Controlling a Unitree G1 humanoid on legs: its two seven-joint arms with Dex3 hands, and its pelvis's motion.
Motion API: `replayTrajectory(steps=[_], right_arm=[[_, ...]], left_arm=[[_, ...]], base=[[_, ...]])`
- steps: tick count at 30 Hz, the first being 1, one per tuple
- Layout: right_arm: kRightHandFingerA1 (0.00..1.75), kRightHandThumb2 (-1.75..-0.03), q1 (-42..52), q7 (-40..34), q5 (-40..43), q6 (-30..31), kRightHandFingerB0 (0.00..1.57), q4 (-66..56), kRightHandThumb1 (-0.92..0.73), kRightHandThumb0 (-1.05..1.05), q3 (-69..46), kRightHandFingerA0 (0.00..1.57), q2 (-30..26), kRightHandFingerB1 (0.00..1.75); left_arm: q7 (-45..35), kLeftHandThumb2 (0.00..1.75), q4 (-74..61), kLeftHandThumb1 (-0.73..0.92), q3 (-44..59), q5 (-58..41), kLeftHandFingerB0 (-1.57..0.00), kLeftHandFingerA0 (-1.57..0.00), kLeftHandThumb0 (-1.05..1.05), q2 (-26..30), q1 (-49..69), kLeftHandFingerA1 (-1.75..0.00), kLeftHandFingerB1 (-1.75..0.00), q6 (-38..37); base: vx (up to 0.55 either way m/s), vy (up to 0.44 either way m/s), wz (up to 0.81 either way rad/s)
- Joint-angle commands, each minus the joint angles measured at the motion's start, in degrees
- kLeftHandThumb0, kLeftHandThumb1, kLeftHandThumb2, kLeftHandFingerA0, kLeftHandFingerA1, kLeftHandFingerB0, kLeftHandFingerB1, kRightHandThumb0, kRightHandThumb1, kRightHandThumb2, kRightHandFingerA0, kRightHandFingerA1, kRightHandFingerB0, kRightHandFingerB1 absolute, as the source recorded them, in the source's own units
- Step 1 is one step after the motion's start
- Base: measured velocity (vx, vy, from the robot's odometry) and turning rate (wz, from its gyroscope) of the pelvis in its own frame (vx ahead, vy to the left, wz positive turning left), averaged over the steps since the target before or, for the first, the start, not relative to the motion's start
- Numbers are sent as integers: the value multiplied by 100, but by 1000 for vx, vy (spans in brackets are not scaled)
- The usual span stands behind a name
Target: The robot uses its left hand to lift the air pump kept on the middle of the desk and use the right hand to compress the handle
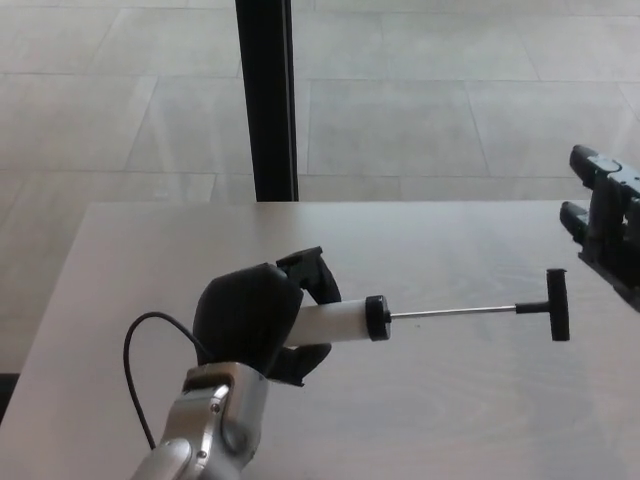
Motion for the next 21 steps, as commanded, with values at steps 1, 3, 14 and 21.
replayTrajectory(steps=[1, 3, 14, 21], right_arm=[[0, -89, 277, -173, -116, 97, 0, -161, -92, -98, 164, 0, 264, 0], [0, -89, 301, -187, -133, 91, 0, -176, -92, -98, 182, 0, 299, 0], [0, -94, 170, -291, -195, 149, 0, -221, -92, -98, 285, 0, 566, 0], [0, -106, -117, -338, -231, 325, 0, -227, -86, -98, 265, 0, 501, 0]], left_arm=[[33, 120, 112, 49, 161, -73, -102, -125, -11, 45, -319, -147, -129, -82], [17, 120, 130, 49, 181, -103, -102, -125, -11, 39, -354, -147, -129, -95], [22, 117, 300, 47, 198, -118, -104, -124, -16, -5, -426, -143, -128, -44], [195, 116, 491, 49, 80, -17, -81, -94, -10, 102, -441, -175, -159, -289]], base=[[0, 0, 0], [0, 0, 0], [0, 0, 0], [0, 0, 0]])
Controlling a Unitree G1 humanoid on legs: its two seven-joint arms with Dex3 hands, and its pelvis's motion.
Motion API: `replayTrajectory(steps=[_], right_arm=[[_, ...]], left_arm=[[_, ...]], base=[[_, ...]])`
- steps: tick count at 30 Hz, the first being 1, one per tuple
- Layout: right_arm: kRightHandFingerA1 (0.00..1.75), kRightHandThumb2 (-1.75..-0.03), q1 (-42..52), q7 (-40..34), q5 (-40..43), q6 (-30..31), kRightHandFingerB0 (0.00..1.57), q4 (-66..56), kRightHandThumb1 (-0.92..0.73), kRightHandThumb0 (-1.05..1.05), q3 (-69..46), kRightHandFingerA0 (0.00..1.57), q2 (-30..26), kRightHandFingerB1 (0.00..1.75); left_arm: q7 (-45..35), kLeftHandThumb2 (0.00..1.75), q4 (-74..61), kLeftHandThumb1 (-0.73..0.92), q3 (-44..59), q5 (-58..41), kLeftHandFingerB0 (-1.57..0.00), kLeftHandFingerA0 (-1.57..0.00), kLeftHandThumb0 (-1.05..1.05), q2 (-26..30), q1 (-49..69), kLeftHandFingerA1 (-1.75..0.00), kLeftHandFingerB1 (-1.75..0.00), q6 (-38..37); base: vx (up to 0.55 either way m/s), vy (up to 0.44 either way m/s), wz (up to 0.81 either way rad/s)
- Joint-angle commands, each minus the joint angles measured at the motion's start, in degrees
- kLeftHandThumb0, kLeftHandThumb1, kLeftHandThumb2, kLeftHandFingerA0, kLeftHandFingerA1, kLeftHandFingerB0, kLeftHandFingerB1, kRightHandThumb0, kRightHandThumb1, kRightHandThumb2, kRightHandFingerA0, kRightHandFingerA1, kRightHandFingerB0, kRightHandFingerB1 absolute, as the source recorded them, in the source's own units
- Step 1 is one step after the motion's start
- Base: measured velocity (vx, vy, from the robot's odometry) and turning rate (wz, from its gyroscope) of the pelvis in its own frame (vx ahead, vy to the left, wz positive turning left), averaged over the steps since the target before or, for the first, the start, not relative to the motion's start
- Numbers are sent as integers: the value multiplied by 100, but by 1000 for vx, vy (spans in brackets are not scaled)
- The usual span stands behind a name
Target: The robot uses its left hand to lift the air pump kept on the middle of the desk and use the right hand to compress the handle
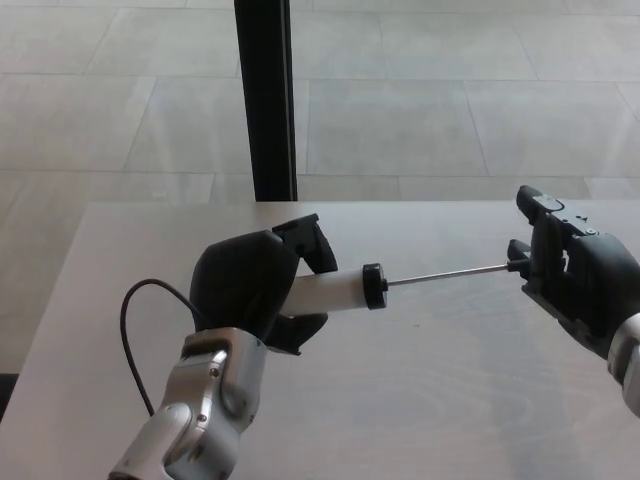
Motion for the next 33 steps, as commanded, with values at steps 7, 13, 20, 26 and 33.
replayTrajectory(steps=[7, 13, 20, 26, 33], right_arm=[[0, -88, -453, -240, -186, 412, 0, -74, -92, -99, 45, 0, 2, 0], [18, -133, -381, -313, -346, 571, 0, -199, -92, -104, 330, 0, 80, 1], [18, -132, -199, -344, -434, 433, 0, -113, -92, -105, 547, 0, 305, 3], [0, -100, -86, -362, -356, 310, 0, -54, -92, -95, 449, 0, 562, 0], [15, -133, -311, -874, -298, 6, 0, 87, -92, -105, 6, 0, 1108, 1]], left_arm=[[404, 115, 404, 49, -199, 160, -80, -94, -11, 113, -175, -175, -158, -437], [253, 110, 424, 54, -199, 89, -75, -92, -16, 55, -488, -175, -157, -366], [158, 95, 356, 57, -154, 122, -81, -92, -15, 69, -813, -167, -112, -192], [240, 106, 386, 50, -61, 3, -93, -122, -19, -10, -761, -136, -113, -227], [264, 108, 379, 46, -40, -17, -95, -115, -13, -249, -608, -132, -114, -63]], base=[[0, 0, 0], [0, 0, 0], [0, 0, 0], [0, 0, 0], [0, 0, 0]])
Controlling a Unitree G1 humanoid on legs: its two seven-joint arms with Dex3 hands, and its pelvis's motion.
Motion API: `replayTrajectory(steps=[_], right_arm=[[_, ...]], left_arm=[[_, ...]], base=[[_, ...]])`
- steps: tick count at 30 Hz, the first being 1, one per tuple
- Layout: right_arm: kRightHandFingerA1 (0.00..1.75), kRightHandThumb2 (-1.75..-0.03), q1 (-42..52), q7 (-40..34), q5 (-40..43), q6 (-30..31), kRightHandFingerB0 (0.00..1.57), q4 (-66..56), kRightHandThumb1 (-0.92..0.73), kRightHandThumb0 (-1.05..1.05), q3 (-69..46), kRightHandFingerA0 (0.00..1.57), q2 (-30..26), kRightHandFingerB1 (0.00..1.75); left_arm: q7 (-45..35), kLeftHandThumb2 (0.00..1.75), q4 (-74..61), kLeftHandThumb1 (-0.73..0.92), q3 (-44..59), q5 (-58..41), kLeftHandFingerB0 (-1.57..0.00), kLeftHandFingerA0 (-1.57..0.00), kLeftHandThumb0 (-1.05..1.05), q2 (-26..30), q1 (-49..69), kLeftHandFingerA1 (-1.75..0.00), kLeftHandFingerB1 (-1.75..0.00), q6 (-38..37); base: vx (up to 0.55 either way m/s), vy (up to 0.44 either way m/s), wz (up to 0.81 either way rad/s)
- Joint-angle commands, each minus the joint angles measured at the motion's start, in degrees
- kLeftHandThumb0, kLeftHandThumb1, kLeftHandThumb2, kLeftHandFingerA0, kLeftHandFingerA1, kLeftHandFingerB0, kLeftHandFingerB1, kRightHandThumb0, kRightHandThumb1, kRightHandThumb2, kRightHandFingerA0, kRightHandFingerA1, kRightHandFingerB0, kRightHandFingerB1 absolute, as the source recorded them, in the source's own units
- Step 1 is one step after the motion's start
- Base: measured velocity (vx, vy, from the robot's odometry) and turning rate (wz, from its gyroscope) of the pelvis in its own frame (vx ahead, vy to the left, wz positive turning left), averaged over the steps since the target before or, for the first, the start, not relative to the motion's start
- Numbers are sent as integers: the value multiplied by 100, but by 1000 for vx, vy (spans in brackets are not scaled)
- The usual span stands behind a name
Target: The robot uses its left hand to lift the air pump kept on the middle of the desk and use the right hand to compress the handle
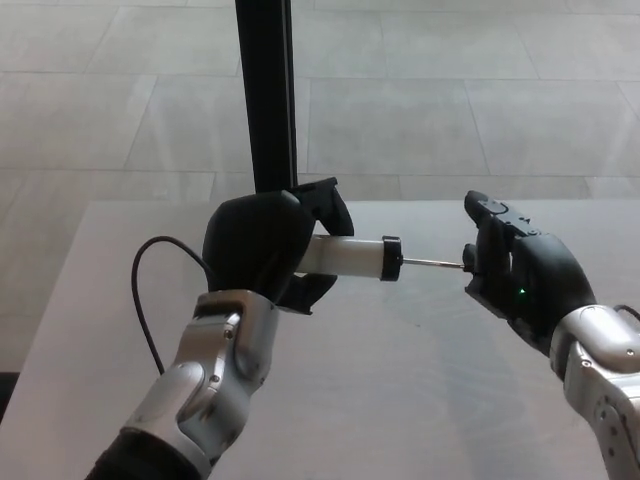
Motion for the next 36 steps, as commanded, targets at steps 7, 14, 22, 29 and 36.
replayTrajectory(steps=[7, 14, 22, 29, 36], right_arm=[[13, -135, -768, -934, 111, -589, 0, 288, -92, -105, -897, 0, 796, 0], [17, -135, -881, -936, -17, -503, 0, 250, -92, -102, -735, 0, 885, 3], [21, -132, -765, -904, -368, -135, 0, 271, -92, -92, -228, 0, 568, 11], [0, -105, -647, -606, -532, 139, 0, 370, -92, -93, 176, 0, 183, 0], [13, -133, -567, -343, -337, 28, 0, 522, -92, -102, 170, 0, 87, 7]], left_arm=[[67, 99, 109, 59, -26, -49, -77, -87, -10, -424, 258, -174, -144, 296], [19, 90, 236, 64, -239, 141, -82, -90, -11, -503, 194, -165, -128, 508], [26, 80, 372, 70, -452, 344, -77, -93, -16, -373, -224, -162, -79, 687], [4, 109, 546, 48, -410, 292, -88, -120, -17, -168, -643, -136, -110, 523], [-132, 105, 498, 49, -395, 211, -88, -118, -17, -45, -678, -133, -109, 501]], base=[[0, 0, 0], [0, 0, 0], [0, 0, 0], [0, 0, 0], [0, 0, 0]])
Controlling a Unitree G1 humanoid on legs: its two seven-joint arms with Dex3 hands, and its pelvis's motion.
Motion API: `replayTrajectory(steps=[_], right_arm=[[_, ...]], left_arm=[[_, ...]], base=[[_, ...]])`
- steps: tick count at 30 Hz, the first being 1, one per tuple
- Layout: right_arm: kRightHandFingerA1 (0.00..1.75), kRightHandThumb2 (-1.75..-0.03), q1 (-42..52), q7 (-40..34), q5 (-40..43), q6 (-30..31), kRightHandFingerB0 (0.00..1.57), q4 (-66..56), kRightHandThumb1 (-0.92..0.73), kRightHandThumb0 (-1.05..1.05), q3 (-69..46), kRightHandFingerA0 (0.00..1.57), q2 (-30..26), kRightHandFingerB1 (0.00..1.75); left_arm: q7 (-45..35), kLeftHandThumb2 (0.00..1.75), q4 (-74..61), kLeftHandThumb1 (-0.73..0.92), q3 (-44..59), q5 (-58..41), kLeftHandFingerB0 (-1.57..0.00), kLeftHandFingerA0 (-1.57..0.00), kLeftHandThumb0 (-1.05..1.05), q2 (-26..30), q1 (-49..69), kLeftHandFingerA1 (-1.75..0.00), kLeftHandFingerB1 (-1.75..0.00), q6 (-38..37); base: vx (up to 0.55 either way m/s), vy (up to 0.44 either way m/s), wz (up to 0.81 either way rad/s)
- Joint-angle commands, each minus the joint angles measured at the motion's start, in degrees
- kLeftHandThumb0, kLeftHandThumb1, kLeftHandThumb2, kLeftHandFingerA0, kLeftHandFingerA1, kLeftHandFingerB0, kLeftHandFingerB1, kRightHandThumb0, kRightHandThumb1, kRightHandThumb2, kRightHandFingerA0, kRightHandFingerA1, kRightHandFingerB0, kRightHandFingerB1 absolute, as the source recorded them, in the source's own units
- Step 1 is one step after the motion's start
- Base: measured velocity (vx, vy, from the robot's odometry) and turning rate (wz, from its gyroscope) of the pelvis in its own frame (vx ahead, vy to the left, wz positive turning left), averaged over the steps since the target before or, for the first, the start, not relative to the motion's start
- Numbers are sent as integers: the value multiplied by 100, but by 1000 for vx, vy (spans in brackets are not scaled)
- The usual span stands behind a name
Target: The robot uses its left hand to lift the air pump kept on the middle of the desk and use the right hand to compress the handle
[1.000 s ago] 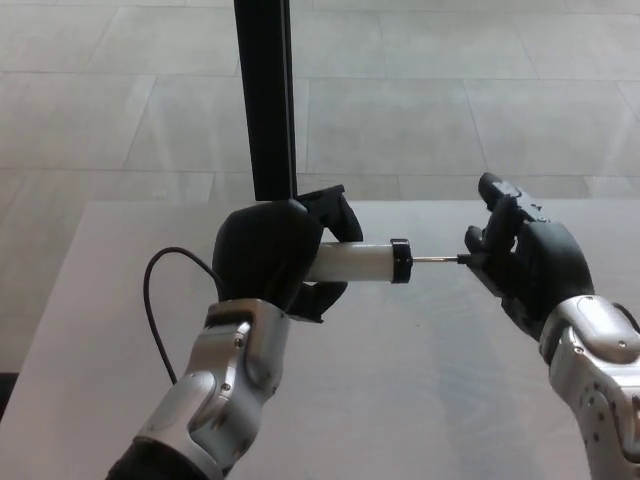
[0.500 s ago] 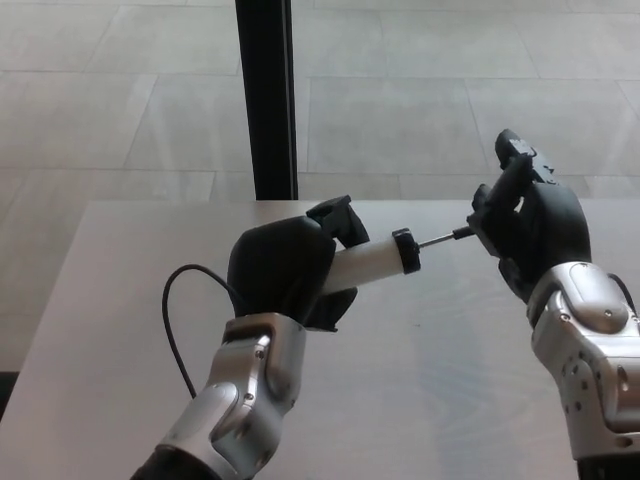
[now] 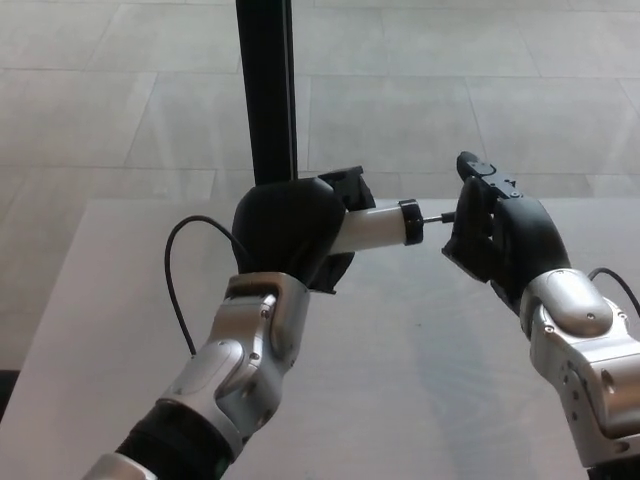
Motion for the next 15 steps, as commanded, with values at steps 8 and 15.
replayTrajectory(steps=[8, 15], right_arm=[[15, -133, -92, 124, 240, 161, 0, -15, -92, -100, -232, 0, 213, 6], [10, -132, -375, -160, 208, 295, 0, -104, -92, -105, -413, 0, 473, 2]], left_arm=[[-216, 64, 3, 72, 21, 3, -82, -96, -28, -47, -174, -140, -63, 96], [-30, 69, 5, 80, 78, -94, -82, -91, -42, -195, -39, -153, -92, -100]], base=[[0, 0, 0], [0, 0, 0]])
